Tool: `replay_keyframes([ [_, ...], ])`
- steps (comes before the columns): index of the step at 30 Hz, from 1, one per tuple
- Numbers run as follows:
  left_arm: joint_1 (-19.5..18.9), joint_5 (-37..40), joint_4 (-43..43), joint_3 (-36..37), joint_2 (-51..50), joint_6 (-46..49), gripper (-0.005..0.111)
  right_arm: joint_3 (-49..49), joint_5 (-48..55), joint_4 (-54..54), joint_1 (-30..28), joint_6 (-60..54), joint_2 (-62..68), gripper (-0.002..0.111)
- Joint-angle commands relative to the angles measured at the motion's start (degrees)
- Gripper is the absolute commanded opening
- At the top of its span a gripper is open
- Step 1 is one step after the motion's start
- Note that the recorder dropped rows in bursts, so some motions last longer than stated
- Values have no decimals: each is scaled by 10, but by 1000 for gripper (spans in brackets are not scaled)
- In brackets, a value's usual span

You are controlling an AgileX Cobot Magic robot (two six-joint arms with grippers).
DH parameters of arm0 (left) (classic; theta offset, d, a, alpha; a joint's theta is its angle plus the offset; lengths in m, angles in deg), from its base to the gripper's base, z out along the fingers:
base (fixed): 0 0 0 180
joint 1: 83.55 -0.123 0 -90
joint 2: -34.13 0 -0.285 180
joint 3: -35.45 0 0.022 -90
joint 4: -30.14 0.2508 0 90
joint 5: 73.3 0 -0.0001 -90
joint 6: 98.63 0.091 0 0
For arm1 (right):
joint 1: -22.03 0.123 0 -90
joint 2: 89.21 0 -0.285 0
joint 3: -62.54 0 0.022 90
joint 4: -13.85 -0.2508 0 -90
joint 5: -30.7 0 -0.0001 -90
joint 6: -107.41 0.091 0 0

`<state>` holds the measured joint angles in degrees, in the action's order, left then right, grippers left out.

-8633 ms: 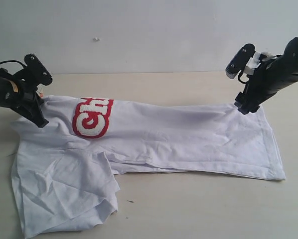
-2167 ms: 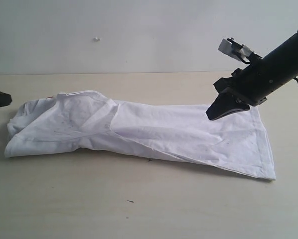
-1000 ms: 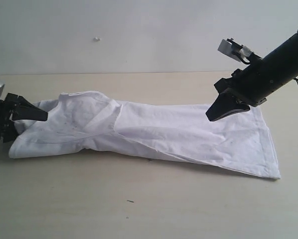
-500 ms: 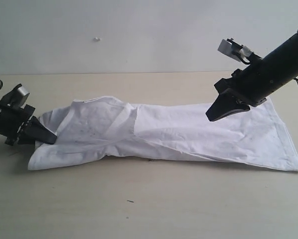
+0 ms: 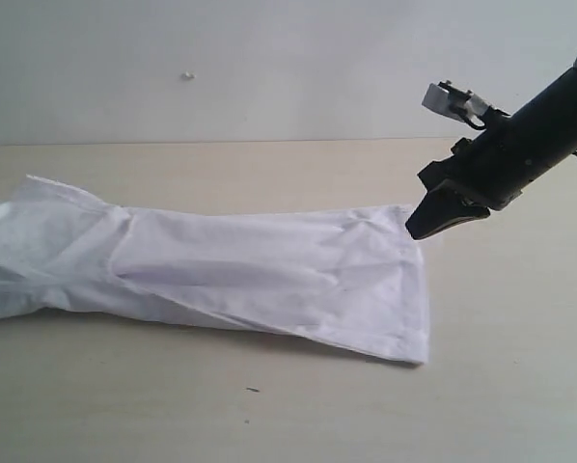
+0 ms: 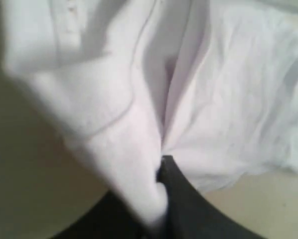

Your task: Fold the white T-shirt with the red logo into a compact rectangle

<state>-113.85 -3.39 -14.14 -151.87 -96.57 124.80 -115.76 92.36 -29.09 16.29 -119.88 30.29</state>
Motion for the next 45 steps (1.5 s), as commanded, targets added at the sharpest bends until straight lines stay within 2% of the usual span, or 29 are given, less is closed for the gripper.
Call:
replay_keyframes([
  [1,-37,1,-74,-1,59,-11,0,-2,-12,3,-2,-4,19,0],
  [5,-8,1,-78,-1,105,-46,0,-2,-14,-14,-2,-4,35,0],
  [9,68,1,-78,-1,158,-63,0,-2,-16,-51,-2,-18,36,0],
  [13,172,1,-93,-1,193,-84,0,-2,-16,-65,-2,-21,36,0],
  [17,301,-13,-176,-1,198,-92,0,-2,-13,-76,-2,-19,35,0],
  [19,365,-69,-188,-1,192,-96,0,-2,-13,-76,-2,-11,31,0],
  [23,491,-174,-153,-1,154,-109,0,-2,-22,-75,-2,4,11,0],
  [26,556,-241,-102,-1,105,-142,0,-2,-27,-74,-2,11,-6,0],
  [28,575,-260,-79,-1,76,-156,0,-2,-27,-74,-2,15,-16,0],
  [29,581,-260,-93,-1,60,-153,3,-2,-27,-74,-2,15,-18,0],
  [33,588,-203,-184,-1,19,-87,26,-2,-29,-75,-2,15,-20,0],
  [35,588,-170,-190,-1,9,-81,47,-2,-29,-75,-2,15,-20,0],
  [37,588,-139,-185,-1,3,-82,73,-2,-31,-75,-2,15,-20,0],
  [39,588,-108,-179,-1,-2,-73,91,-2,-34,-76,-2,15,-20,0],
  [41,588,-83,-181,-1,-4,-57,95,-2,-34,-76,-2,15,-20,0],
  [45,569,-57,-191,-9,-1,-31,94,-2,-26,-73,-2,15,-20,0],
])
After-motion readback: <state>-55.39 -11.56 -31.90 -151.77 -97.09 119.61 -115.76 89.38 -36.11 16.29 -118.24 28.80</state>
